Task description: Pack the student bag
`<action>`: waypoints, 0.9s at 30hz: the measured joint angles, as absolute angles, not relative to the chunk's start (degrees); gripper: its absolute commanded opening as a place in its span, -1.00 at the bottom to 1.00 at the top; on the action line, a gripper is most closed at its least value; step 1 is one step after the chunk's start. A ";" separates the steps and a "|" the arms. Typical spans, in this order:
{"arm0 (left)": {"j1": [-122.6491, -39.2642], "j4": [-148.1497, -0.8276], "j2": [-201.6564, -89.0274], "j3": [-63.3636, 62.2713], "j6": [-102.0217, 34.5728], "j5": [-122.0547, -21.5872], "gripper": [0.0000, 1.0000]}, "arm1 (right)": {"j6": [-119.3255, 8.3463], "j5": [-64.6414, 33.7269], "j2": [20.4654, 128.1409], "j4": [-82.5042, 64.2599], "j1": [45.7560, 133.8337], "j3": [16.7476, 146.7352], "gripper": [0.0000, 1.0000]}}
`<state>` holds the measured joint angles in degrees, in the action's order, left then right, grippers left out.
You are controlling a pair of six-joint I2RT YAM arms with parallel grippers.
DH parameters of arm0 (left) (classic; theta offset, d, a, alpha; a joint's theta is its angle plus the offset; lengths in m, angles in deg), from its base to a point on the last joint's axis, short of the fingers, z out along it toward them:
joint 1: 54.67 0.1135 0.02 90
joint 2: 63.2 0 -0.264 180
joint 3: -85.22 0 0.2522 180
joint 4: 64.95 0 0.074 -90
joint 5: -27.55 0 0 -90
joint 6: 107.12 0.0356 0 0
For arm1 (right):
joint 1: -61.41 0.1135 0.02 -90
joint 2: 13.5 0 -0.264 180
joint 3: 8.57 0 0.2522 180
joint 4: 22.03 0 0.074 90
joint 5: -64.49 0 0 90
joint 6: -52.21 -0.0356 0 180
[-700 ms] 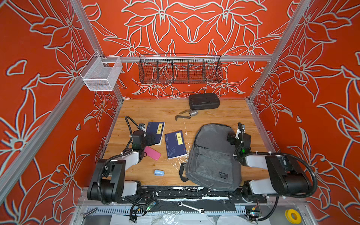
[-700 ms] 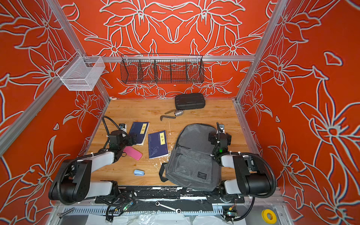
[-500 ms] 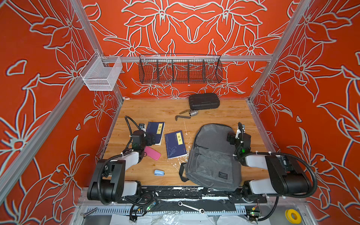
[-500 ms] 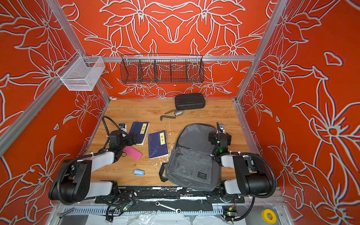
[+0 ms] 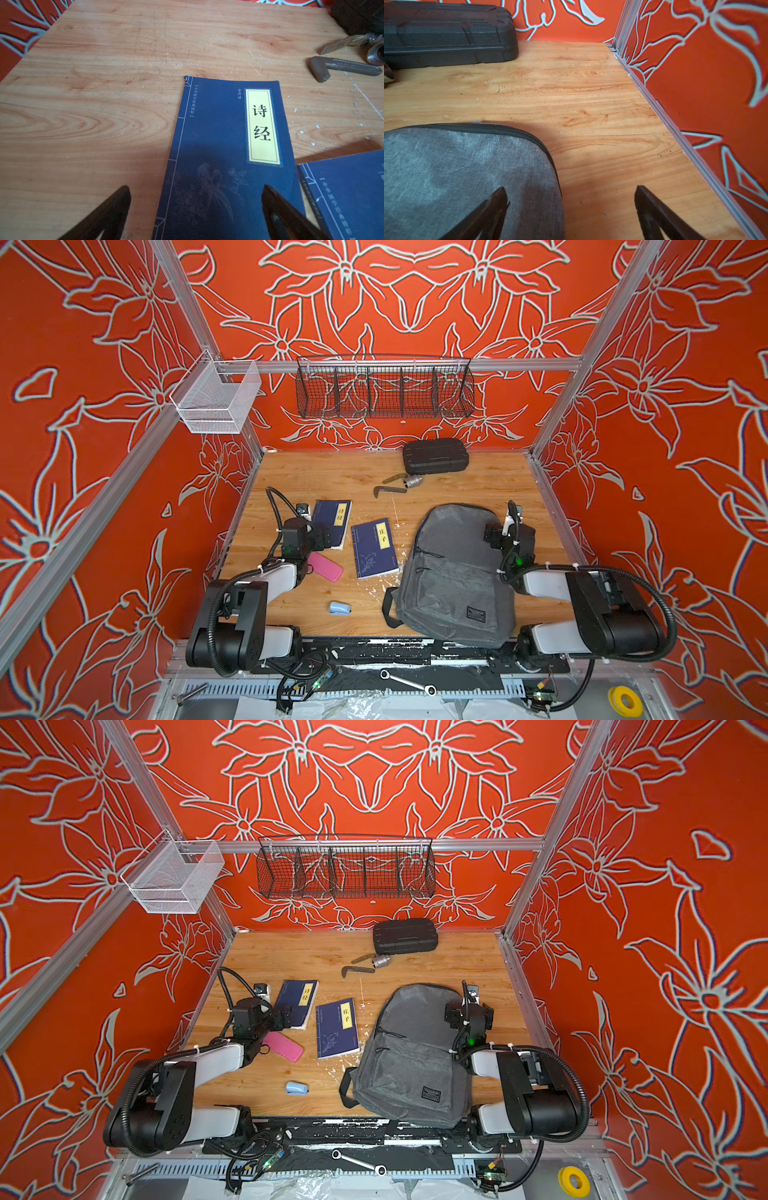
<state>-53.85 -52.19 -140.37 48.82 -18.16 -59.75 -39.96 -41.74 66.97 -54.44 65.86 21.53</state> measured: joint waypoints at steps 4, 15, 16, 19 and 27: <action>-53.85 -52.19 -140.37 48.80 -18.18 -59.75 0.95 | -39.96 -41.74 66.97 -54.47 65.86 21.53 0.95; -53.87 -60.56 -138.33 44.62 -19.60 -56.56 0.97 | -38.13 -37.63 61.88 -44.87 65.88 24.72 0.69; -53.87 -63.79 -137.09 42.42 -20.01 -56.32 0.93 | -37.58 -35.71 59.91 -41.86 65.88 26.53 0.64; -54.26 -73.93 -131.62 34.02 -24.21 -57.74 0.79 | -34.33 -24.91 54.27 -33.29 65.95 34.84 0.31; -77.15 -84.10 -125.17 29.83 -40.84 -63.68 0.60 | -13.36 2.15 60.04 -6.53 74.71 51.45 -0.02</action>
